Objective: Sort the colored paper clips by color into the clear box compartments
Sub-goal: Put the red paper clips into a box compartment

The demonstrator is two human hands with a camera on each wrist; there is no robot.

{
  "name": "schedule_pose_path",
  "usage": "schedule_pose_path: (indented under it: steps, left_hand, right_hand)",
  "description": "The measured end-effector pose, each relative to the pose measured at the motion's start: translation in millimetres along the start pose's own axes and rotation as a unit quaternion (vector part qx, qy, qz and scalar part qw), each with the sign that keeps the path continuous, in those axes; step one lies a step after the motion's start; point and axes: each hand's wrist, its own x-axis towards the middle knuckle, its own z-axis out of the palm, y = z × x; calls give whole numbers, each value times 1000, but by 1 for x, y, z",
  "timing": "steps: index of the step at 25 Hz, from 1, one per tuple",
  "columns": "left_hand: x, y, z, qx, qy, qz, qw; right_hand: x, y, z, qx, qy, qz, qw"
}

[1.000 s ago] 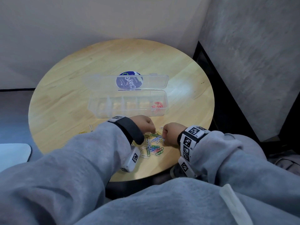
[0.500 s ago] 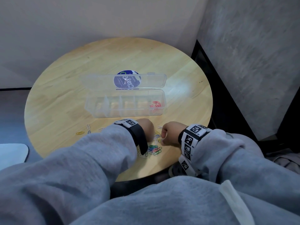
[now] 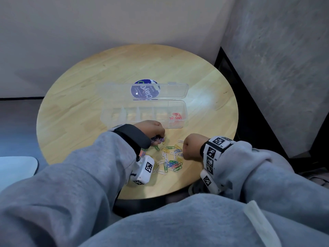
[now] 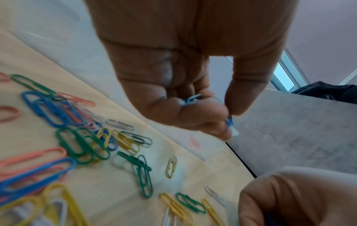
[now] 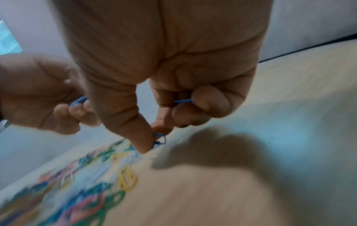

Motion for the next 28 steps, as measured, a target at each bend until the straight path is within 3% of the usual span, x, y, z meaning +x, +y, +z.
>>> schedule_pose_path:
  steps: [3, 6, 10, 13, 16, 18, 21, 23, 28]
  left_hand:
    - [-2, 1, -4, -15, 4, -2, 1000]
    - [-3, 1, -3, -3, 10, -14, 1000]
    - [-9, 5, 6, 20, 31, -9, 999]
    - [-10, 6, 17, 160, 6, -2, 987]
    - [-9, -1, 26, 393, -48, 51, 917]
    - [-8, -8, 34, 496, -80, 52, 863]
    - [-4, -14, 45, 583, -67, 61, 807]
    - [-2, -15, 47, 585, -55, 68, 806]
    - [4, -13, 36, 566, -61, 52, 821]
  right_hand:
    - [-1, 9, -11, 170, -35, 17, 985]
    - [-4, 19, -17, 407, -83, 13, 910]
    - [-5, 21, -17, 496, -83, 15, 864]
    - [-3, 22, -13, 531, -105, 49, 840]
    - [-2, 22, -11, 549, -116, 65, 825]
    - [1, 22, -10, 516, -117, 62, 846]
    - [2, 21, -9, 387, -72, 21, 919]
    - [-1, 18, -9, 313, -30, -5, 949]
    - [-12, 0, -7, 161, 28, -13, 986]
